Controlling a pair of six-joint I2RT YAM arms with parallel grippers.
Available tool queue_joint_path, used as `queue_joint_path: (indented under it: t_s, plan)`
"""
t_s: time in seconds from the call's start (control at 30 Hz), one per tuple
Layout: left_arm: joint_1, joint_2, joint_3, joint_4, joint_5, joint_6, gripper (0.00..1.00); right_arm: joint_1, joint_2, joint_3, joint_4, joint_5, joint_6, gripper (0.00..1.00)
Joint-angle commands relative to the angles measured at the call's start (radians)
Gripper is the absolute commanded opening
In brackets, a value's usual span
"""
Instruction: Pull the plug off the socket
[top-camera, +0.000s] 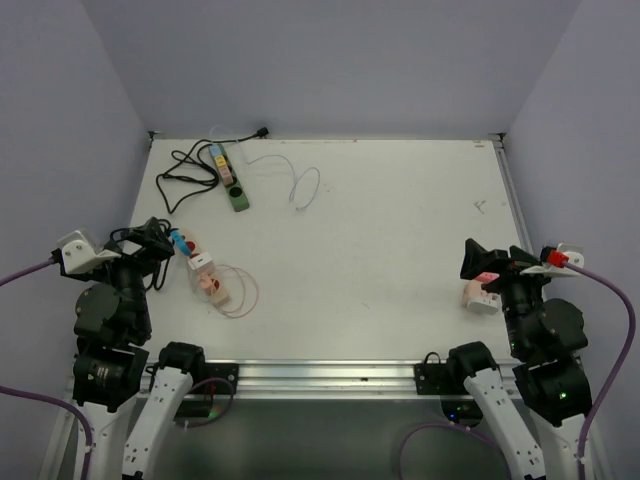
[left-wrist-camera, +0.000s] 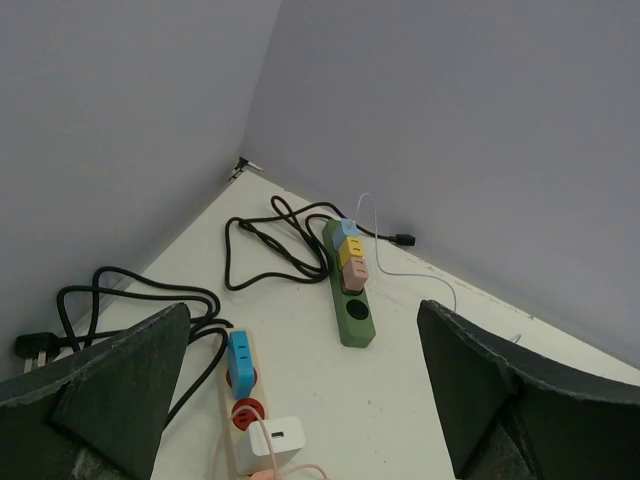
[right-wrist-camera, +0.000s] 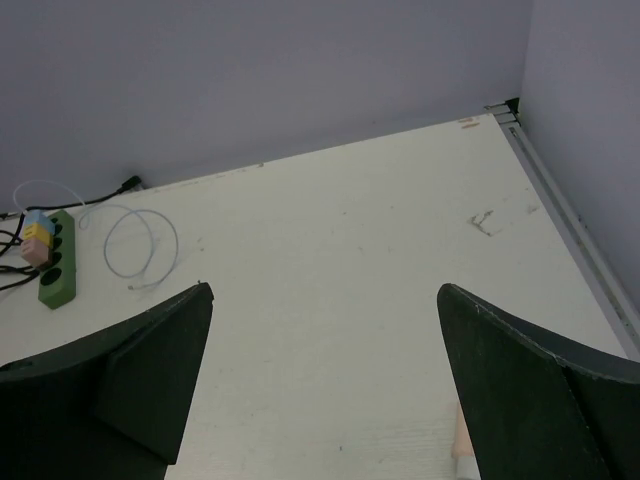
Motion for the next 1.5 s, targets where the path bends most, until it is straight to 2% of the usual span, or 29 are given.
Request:
queue_joint_path:
  t_s: [0.0,0.4,0.6,0.83,0.93,1.17,1.47]
  plan:
    - [-0.008,-0.003,0.002,0.026,-0.018,-0.017,1.00,0.004,0.011,0.027,0.039,-0.017,-0.002,0.99]
    - [-0.009,0.054,-0.028,0.009,-0.050,-0.075,1.00,0.004,0.086,0.012,0.018,-0.109,0.040,0.99]
    - [-0.008,0.186,-0.031,-0.076,-0.067,-0.123,1.00,0.004,0.105,-0.017,0.014,-0.161,0.075,0.99]
    - [-0.008,0.443,-0.027,-0.171,-0.038,-0.170,1.00,0.004,0.117,-0.036,0.033,-0.178,0.069,0.99]
    - [-0.009,0.520,-0.047,-0.165,-0.001,-0.189,1.00,0.005,0.112,-0.043,0.027,-0.192,0.069,0.99]
    - [-0.005,0.638,-0.079,-0.139,0.017,-0.219,1.00,0.005,0.080,-0.077,0.039,-0.209,0.067,0.99]
    - [0.001,0.764,-0.074,-0.151,0.030,-0.225,1.00,0.005,0.134,-0.034,0.027,-0.261,0.060,0.99]
